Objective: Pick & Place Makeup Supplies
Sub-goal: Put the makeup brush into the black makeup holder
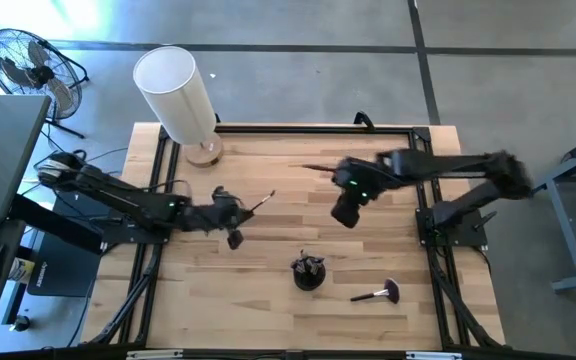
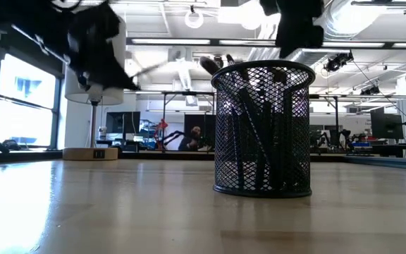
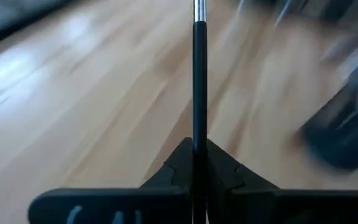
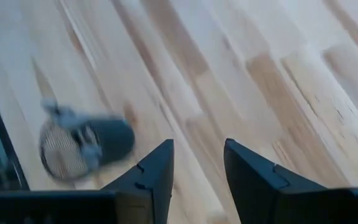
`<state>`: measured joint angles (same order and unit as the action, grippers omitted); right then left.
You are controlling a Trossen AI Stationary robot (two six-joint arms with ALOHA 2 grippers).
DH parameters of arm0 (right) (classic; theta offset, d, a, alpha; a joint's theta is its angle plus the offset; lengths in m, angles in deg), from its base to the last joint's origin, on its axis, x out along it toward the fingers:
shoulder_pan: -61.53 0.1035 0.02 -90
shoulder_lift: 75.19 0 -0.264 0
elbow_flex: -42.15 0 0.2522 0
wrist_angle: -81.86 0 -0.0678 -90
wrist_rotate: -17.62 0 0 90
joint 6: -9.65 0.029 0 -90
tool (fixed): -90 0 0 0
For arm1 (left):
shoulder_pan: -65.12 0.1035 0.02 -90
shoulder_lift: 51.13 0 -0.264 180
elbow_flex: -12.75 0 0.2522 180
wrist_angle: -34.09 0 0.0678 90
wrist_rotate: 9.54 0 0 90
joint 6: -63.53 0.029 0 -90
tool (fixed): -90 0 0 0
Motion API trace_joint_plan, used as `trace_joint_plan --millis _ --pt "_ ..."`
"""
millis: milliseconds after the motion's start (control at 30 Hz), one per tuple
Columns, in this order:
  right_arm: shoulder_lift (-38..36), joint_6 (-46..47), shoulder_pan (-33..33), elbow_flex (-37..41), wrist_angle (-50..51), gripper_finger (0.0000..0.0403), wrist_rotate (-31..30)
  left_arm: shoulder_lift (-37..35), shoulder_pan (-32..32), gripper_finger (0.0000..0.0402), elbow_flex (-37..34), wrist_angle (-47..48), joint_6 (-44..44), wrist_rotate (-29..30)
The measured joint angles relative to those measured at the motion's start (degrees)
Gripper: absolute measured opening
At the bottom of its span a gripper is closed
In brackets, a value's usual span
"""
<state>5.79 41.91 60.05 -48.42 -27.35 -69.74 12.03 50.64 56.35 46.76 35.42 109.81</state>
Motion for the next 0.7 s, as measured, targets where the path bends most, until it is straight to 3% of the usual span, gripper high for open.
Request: trace_joint_plan --millis 100,200,300,367,433,700 --pt "-7.94 4.80 2.14 13.68 -19.31 0.0133 -4.92 -4.26 -0.17 0.0005 -5.97 -18.83 1.10 0.14" --pt "-11.99 6.13 4.40 26.61 -46.49 0.0133 -9.31 -5.36 -0.15 0.0008 -9.69 -34.59 3.94 0.17" --pt "-11.41 4.40 6.40 36.59 -73.75 0.0133 -11.31 -5.01 -0.15 0.0010 -10.15 -41.95 6.05 0.07" --pt "-10.18 3.29 7.50 40.33 -85.64 0.0133 -11.95 -4.42 -0.15 0.0008 -10.22 -43.41 6.49 -0.83" --pt "-9.42 2.44 8.58 42.51 -90.75 0.0133 -12.77 -3.29 -0.15 0.0006 -10.26 -45.58 6.49 -2.51" --pt "-9.33 -5.94 12.51 42.25 -90.74 0.0133 -16.43 2.82 -0.17 0.0006 -7.92 -49.65 6.86 -7.55"
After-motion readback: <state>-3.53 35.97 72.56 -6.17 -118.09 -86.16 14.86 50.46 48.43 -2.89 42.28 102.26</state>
